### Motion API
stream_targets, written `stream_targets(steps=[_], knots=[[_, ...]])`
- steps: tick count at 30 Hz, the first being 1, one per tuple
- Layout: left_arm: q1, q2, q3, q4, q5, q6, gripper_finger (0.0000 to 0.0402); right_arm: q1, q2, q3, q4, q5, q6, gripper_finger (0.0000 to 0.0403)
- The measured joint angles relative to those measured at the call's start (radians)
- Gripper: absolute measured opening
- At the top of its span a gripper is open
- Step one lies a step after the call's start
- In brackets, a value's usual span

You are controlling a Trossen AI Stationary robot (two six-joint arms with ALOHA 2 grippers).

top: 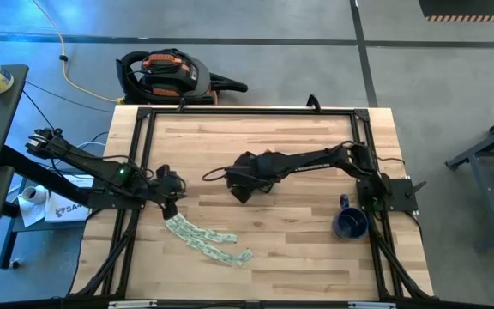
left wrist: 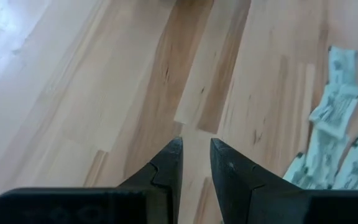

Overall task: Pick and place Stevia / Truvia into bins
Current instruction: Put the stevia packet into the black bin

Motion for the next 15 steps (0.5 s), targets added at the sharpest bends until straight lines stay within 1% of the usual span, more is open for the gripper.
stream_targets(steps=[2,4,6,8,9,12,15], knots=[[0.0,0.0,0.0,0.033,0.001,0.014,0.0115,0.025,-0.001,0.056,0.001,0.021,-0.106,0.0235],[0.0,0.003,0.0,0.073,0.01,0.052,0.0115,0.066,-0.003,0.095,-0.009,0.014,-0.218,0.0248],[0.0,0.014,0.0,0.103,0.012,0.087,0.0115,0.118,-0.003,0.106,-0.042,-0.023,-0.292,0.0255],[0.0,0.024,0.0,0.116,0.013,0.104,0.0115,0.177,-0.003,0.101,-0.067,-0.088,-0.344,0.0256],[0.0,0.03,0.0,0.123,0.013,0.106,0.0115,0.207,-0.003,0.085,-0.052,-0.114,-0.368,0.0255],[0.0,0.045,0.0,0.13,0.012,0.105,0.0115,0.293,-0.003,0.013,0.063,-0.17,-0.468,0.0251],[0.0,0.063,0.0,0.15,0.012,0.105,0.0115,0.352,-0.001,-0.086,0.289,-0.211,-0.58,0.0248]])
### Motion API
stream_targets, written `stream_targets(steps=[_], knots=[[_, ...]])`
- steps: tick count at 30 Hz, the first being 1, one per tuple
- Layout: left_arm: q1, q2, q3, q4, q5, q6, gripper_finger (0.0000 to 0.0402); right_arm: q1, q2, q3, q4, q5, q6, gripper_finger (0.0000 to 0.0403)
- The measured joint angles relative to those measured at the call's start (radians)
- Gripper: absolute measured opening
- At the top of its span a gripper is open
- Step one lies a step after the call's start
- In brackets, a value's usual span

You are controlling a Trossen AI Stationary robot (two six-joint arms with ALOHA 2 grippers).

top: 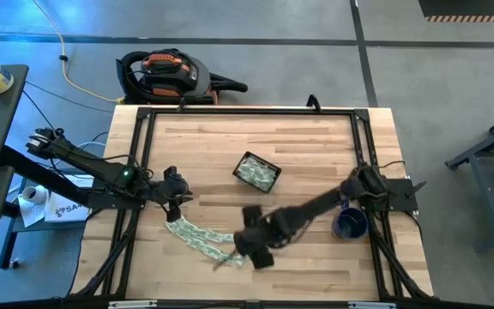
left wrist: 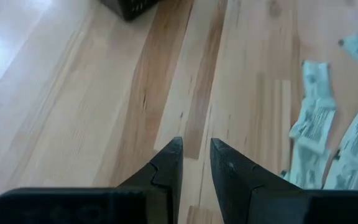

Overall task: Pick and place Stevia / Truvia into bins
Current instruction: Put the stevia packet into the black bin

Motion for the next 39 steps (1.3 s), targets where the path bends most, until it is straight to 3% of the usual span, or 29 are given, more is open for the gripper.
stream_targets(steps=[3,10,24,29,39], knots=[[0.0,0.015,0.0,-0.001,0.0,-0.006,0.0115,0.016,0.005,-0.097,0.203,-0.078,-0.023,0.0248],[0.0,0.038,0.0,-0.009,0.026,-0.013,0.0115,0.001,0.062,-0.162,0.343,-0.09,0.042,0.0248],[0.0,0.045,0.0,-0.015,0.028,-0.011,0.0115,0.037,0.118,-0.16,0.249,-0.081,0.053,0.0232],[0.0,0.045,0.0,-0.016,0.027,-0.008,0.0115,0.042,0.118,-0.159,0.194,-0.105,0.099,0.0177],[0.0,0.045,0.0,-0.016,-0.017,-0.007,0.0115,-0.012,0.115,-0.158,0.127,-0.184,0.359,0.0011]])
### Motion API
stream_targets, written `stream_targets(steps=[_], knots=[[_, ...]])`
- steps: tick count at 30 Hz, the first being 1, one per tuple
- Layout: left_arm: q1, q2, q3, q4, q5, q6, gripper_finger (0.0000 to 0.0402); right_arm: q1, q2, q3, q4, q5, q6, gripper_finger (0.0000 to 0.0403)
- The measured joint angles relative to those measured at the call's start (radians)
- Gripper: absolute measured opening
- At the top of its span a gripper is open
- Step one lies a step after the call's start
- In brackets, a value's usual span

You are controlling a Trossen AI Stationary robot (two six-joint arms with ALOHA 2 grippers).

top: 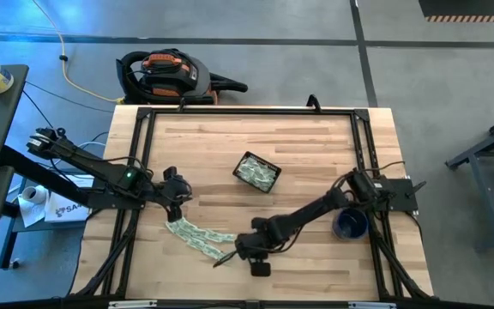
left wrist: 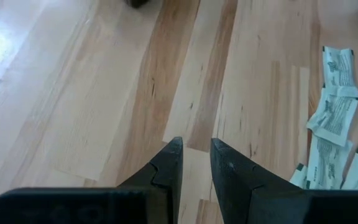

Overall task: Pick and place Stevia / Truvia into bins
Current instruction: Put the stevia packet into the black bin

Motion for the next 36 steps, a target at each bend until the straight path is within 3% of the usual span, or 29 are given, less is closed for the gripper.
stream_targets(steps=[3,7,10,15,18,22,29,33,36], knots=[[0.0,0.0,0.0,0.0,0.0,0.0,0.0115,-0.025,-0.002,0.018,-0.029,0.005,0.171,0.0016],[0.0,0.0,0.0,0.0,-0.001,0.0,0.0115,-0.06,-0.039,0.049,-0.041,0.184,0.363,0.0014],[0.0,0.0,0.0,0.001,-0.001,0.0,0.0115,-0.079,-0.092,0.061,-0.061,0.319,0.42,0.0006],[0.0,0.0,0.0,-0.005,-0.002,0.0,0.0115,-0.145,-0.119,0.053,-0.277,0.459,0.565,0.0014],[0.0,0.0,0.0,-0.042,-0.002,-0.001,0.0115,-0.21,-0.185,0.06,-0.271,0.529,0.573,0.0006],[0.0,0.0,0.0,-0.091,-0.003,-0.001,0.0115,-0.305,-0.211,0.059,-0.242,0.508,0.517,0.0011],[0.0,0.0,0.0,-0.127,-0.003,-0.026,0.0115,-0.474,-0.204,0.03,-0.178,0.292,0.53,0.0005],[0.0,0.0,0.0,-0.132,-0.002,-0.053,0.0115,-0.51,-0.202,-0.01,-0.089,0.21,0.564,0.001],[0.0,0.0,0.0,-0.134,0.0,-0.056,0.0115,-0.517,-0.203,-0.022,-0.105,0.211,0.591,0.0021]])
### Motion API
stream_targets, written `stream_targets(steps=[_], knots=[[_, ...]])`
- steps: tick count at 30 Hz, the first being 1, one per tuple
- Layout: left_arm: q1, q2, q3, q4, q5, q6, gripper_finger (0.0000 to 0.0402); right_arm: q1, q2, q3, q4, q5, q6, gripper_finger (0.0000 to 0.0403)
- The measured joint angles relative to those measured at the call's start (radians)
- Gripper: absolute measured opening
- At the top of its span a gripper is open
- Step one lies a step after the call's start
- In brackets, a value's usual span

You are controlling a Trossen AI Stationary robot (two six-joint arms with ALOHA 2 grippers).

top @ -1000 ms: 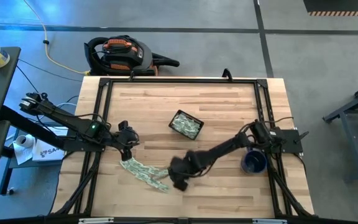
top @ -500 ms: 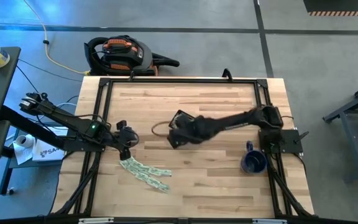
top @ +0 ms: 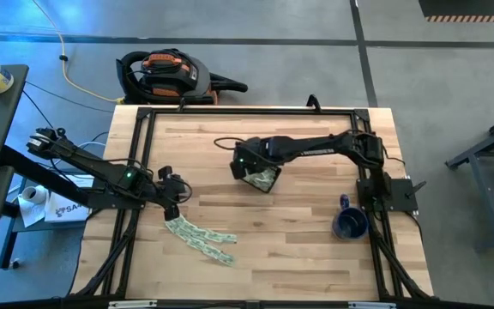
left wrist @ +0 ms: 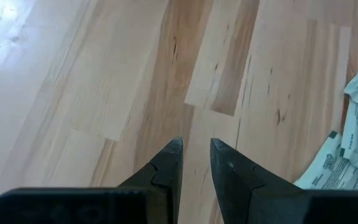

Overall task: Pick and place Stevia / Truvia into bins
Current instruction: Put the stevia packet into the black bin

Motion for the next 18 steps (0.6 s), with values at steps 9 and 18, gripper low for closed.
stream_targets(steps=[9,18], knots=[[0.0,0.0,0.0,-0.031,0.0,0.001,0.0115,-0.01,0.0,-0.021,-0.01,-0.018,0.102,0.0068],[0.0,0.0,0.0,-0.03,-0.001,0.001,0.0115,0.072,-0.067,-0.019,-0.01,0.084,-0.064,0.0139]])
